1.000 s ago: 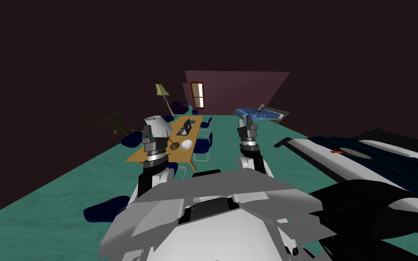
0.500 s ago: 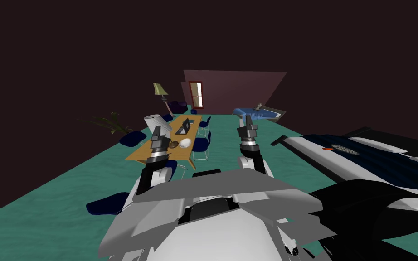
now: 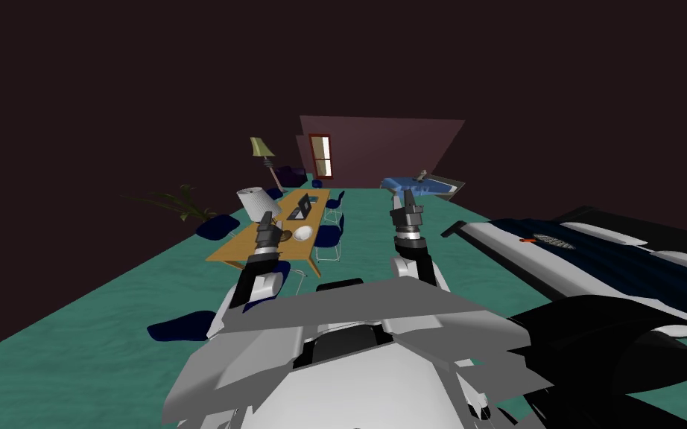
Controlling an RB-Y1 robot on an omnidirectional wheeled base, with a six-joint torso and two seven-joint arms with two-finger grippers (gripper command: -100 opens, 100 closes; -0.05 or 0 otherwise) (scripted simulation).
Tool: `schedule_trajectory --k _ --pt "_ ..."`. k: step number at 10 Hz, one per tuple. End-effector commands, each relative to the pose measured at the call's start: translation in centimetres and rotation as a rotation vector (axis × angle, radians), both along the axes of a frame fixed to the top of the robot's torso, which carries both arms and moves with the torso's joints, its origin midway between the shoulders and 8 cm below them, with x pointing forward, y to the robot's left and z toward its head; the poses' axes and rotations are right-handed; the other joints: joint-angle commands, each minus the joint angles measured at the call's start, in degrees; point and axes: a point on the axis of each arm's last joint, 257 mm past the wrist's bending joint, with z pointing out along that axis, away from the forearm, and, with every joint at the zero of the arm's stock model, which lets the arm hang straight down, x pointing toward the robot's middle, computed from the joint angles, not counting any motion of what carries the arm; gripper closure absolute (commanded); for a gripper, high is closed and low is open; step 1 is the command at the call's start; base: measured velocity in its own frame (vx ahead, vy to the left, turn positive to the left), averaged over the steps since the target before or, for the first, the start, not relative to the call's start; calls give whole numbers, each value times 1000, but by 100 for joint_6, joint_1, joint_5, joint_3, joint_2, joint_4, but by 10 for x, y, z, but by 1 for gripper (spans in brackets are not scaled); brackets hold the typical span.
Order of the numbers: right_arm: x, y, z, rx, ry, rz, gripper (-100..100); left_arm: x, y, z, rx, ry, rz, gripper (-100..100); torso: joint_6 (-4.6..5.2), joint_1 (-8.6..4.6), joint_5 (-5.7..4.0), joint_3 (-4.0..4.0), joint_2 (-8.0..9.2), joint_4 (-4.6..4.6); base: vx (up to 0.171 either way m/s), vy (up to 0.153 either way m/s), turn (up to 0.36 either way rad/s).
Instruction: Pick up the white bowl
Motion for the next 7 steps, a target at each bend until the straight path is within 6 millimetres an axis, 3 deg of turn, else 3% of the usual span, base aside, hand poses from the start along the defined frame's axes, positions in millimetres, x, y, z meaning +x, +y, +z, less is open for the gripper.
schedule_trajectory --k 1,7 --pt "0 0 0 0 0 0 0 13 9 -19 14 63 24 -100 0 0 0 0 0 0 -83 -47 -49" --pt "0 0 0 0 0 0 0 35 29 -68 21 225 71 -100 -1 7 1 -3 -7 -1 -46 -22 -22"
